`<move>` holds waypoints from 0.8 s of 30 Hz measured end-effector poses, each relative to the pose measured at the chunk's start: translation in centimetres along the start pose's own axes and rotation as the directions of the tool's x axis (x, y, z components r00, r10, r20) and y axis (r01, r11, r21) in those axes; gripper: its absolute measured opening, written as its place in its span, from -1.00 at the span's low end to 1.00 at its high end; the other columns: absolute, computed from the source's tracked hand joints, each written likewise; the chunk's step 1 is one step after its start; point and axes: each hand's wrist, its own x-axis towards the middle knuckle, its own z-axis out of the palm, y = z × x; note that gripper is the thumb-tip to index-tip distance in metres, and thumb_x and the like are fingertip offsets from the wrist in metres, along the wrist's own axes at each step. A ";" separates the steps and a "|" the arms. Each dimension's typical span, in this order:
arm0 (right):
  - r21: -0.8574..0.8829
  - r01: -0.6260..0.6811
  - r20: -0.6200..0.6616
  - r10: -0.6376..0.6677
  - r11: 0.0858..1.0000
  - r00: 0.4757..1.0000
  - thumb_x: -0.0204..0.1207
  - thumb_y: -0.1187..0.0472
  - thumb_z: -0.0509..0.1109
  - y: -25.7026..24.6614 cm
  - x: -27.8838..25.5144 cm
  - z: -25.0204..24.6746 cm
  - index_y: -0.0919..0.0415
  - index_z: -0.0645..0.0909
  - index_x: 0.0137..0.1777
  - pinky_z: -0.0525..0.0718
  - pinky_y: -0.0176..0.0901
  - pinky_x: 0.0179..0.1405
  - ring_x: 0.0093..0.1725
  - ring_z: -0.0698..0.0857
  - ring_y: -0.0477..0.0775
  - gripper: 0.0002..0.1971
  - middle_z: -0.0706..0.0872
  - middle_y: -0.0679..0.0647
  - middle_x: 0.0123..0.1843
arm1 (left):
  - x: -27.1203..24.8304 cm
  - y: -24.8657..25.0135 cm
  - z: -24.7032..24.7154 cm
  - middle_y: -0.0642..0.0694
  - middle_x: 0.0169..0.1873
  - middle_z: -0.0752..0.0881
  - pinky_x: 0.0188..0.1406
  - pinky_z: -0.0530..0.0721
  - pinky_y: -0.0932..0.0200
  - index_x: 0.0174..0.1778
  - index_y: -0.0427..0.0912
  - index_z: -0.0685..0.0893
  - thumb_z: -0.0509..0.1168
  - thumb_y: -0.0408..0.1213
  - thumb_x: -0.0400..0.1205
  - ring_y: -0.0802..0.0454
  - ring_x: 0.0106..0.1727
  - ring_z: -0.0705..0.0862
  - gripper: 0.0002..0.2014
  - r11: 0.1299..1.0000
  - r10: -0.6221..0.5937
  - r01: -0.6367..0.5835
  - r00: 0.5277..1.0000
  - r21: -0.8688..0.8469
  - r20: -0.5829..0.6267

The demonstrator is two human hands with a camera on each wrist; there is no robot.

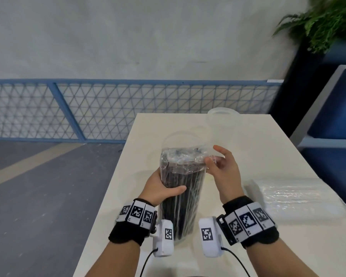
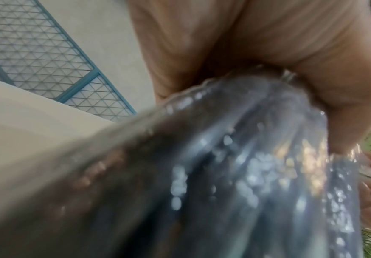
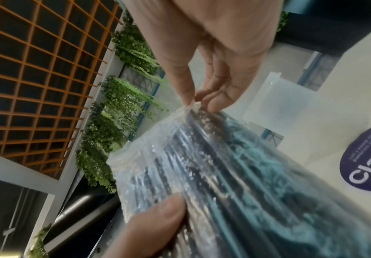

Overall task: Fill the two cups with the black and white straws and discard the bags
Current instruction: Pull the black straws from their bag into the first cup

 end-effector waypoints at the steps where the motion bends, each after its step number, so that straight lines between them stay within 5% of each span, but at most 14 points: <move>1: 0.019 -0.002 0.024 0.001 1.000 1.000 0.52 0.30 0.39 -0.3 0.1 -0.2 0.07 0.46 0.30 0.71 -0.05 -0.06 -0.11 0.64 0.11 -0.63 0.66 0.31 -0.13 | 0.0 0.0 0.1 0.12 -0.06 0.73 0.08 0.61 0.21 -0.04 0.10 0.57 0.60 -0.37 0.28 0.18 0.04 0.71 -0.53 1.000 0.001 -0.001 1.000 0.000 -0.008; 4: 0.081 -0.026 0.108 0.017 0.996 0.994 0.54 0.33 0.36 -1.4 0.2 -0.6 0.16 0.44 0.35 0.69 -0.35 -0.26 -0.25 0.66 -0.08 -0.61 0.64 0.23 -0.19 | 0.1 0.1 0.1 0.10 -0.06 0.74 0.08 0.61 0.19 -0.03 0.08 0.57 0.60 -0.39 0.28 0.11 0.04 0.72 -0.53 1.000 -0.007 0.007 1.000 0.003 -0.015; 11: 0.408 -0.185 0.180 0.119 0.894 0.976 0.58 0.44 0.26 -4.0 1.2 -1.6 0.28 0.47 0.33 0.71 -0.39 -0.31 -0.43 0.66 -0.17 -0.67 0.59 0.14 -0.25 | -0.1 0.1 0.5 0.08 -0.11 0.75 0.09 0.65 0.13 -0.08 0.08 0.59 0.62 -0.37 0.23 0.15 0.00 0.73 -0.54 0.999 -0.003 0.002 1.000 0.047 0.026; 15: 0.629 -0.197 0.135 0.145 0.752 0.980 0.62 0.38 0.22 -5.2 1.6 -1.9 0.29 0.40 0.32 0.74 -0.34 -0.16 -0.13 0.79 0.02 -0.71 0.64 0.09 -0.14 | -0.3 0.2 0.5 0.06 -0.08 0.77 0.04 0.64 0.20 -0.03 0.05 0.60 0.59 -0.27 0.16 0.18 0.00 0.73 -0.51 1.000 -0.020 0.019 0.999 0.017 0.049; 17: 0.547 -0.121 0.145 0.048 0.828 0.988 0.63 0.31 0.22 -5.5 1.3 -1.9 0.26 0.43 0.16 0.73 -0.26 -0.04 0.05 0.79 0.14 -0.85 0.65 0.07 -0.14 | -0.3 0.1 0.3 0.00 -0.02 0.77 0.06 0.65 0.18 0.02 0.00 0.61 0.58 -0.22 0.12 0.11 0.05 0.74 -0.46 1.000 -0.030 0.030 0.999 -0.004 0.046; 20: 0.082 0.199 0.317 -0.215 0.977 0.924 0.62 0.26 0.26 -5.1 0.4 -2.0 0.31 0.58 -0.13 0.62 -0.23 0.04 -0.08 0.74 -0.02 -0.85 0.71 0.08 -0.22 | -0.6 0.2 0.0 0.01 -0.02 0.77 -0.03 0.66 0.32 0.05 -0.03 0.61 0.63 -0.30 0.17 0.18 0.02 0.75 -0.45 1.000 -0.020 0.020 0.998 0.001 0.054; 22: -0.225 0.443 0.479 -0.297 0.868 0.826 0.61 0.21 0.28 -4.8 0.1 -1.8 0.18 0.68 -0.15 0.52 -0.32 0.05 -0.05 0.66 -0.15 -0.82 0.74 -0.03 -0.13 | -0.7 0.4 0.0 0.02 -0.02 0.77 -0.03 0.66 0.33 0.06 -0.02 0.61 0.60 -0.43 0.27 0.23 0.00 0.75 -0.50 1.000 -0.002 0.001 0.997 0.019 0.075; 24: -0.319 0.568 0.561 -0.332 0.759 0.759 0.63 0.13 0.24 -5.2 0.3 -1.6 0.00 0.67 0.06 0.44 -0.42 0.15 0.11 0.57 -0.24 -0.83 0.70 -0.16 0.08 | -0.9 0.7 -0.2 0.06 0.00 0.77 0.01 0.65 0.32 0.07 0.04 0.59 0.61 -0.38 0.26 0.26 0.02 0.74 -0.47 0.999 0.015 -0.020 0.994 0.046 0.107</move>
